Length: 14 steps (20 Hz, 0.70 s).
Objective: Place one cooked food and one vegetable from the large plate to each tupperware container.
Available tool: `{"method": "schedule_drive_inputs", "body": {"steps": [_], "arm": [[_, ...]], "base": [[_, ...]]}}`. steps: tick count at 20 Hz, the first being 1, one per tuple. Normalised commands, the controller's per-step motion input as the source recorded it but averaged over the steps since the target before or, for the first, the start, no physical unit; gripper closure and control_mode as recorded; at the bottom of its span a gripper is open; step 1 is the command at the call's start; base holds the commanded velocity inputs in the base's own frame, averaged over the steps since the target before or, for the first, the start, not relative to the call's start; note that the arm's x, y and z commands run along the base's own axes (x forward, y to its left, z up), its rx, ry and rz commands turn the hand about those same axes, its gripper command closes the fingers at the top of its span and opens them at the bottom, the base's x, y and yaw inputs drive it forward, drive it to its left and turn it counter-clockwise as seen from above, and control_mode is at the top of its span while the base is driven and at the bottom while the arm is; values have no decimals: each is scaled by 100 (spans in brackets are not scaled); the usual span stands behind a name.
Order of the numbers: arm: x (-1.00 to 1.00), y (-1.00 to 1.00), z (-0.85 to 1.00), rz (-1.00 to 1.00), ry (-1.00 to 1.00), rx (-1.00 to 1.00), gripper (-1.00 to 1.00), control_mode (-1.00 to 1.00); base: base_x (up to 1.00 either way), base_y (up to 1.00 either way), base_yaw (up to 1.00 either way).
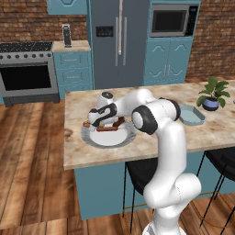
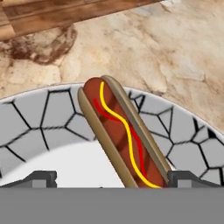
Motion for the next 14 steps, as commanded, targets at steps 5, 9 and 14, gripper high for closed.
{"method": "schedule_drive_inputs", "body": {"steps": [5,9,14], "arm": [[19,0,0,0,0,0,-100,-100],[34,0,-14,1,2,0,-100,-100],[24,0,-36,0,0,0,-100,-100]], "base": [[0,0,0],[0,0,0],[0,0,0]]}}
